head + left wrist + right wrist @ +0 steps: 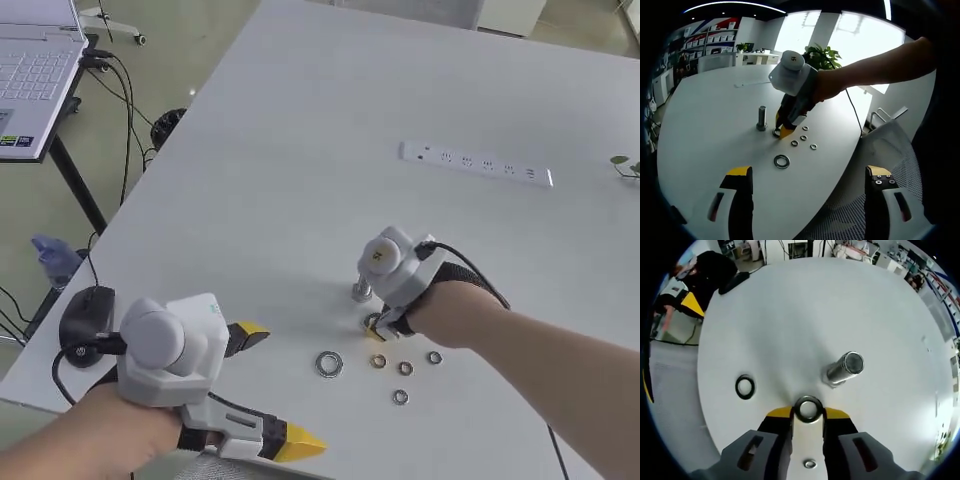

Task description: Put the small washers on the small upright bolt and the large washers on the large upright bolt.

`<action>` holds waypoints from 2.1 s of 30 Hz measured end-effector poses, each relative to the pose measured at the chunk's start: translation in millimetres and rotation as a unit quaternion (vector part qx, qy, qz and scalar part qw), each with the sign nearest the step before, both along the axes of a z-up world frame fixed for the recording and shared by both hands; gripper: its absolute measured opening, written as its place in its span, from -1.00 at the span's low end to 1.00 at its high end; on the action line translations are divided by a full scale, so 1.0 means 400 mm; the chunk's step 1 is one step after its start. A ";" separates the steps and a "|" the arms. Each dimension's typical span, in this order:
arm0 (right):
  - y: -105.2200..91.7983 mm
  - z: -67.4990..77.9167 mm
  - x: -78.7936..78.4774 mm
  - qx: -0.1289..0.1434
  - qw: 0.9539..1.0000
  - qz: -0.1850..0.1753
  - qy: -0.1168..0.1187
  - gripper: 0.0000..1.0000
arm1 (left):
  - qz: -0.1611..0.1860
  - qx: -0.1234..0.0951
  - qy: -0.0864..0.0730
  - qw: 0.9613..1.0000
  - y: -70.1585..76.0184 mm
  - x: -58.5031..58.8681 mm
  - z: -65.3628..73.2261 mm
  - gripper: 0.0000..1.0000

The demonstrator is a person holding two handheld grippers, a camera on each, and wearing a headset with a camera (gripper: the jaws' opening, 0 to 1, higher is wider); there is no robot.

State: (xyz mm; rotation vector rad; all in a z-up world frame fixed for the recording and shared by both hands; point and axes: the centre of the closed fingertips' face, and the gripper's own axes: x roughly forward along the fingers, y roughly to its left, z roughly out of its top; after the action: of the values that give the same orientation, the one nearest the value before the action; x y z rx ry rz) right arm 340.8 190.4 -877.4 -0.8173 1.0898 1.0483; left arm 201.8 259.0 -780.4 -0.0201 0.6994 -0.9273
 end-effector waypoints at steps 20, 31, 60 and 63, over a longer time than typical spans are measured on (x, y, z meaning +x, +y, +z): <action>-0.018 0.000 -0.001 0.006 1.000 0.023 0.013 -0.60 | 0.001 0.001 0.002 1.000 0.004 0.001 0.000 0.83; -0.027 0.023 -0.004 0.028 0.999 -0.005 0.041 -0.60 | 0.003 -0.001 0.000 1.000 0.002 -0.002 0.002 0.82; -0.011 0.169 0.042 0.010 0.999 0.025 0.025 -0.59 | 0.002 -0.011 -0.011 1.000 -0.010 0.017 0.024 0.84; -0.011 0.183 0.056 0.005 0.999 0.033 0.021 -0.59 | 0.001 -0.011 -0.011 1.000 -0.011 0.016 0.023 0.85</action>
State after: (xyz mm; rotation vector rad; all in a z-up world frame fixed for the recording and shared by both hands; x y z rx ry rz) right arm 363.2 185.8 -804.1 -0.8321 1.0985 1.1291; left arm 208.2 254.5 -771.1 -0.0288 0.6685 -0.9323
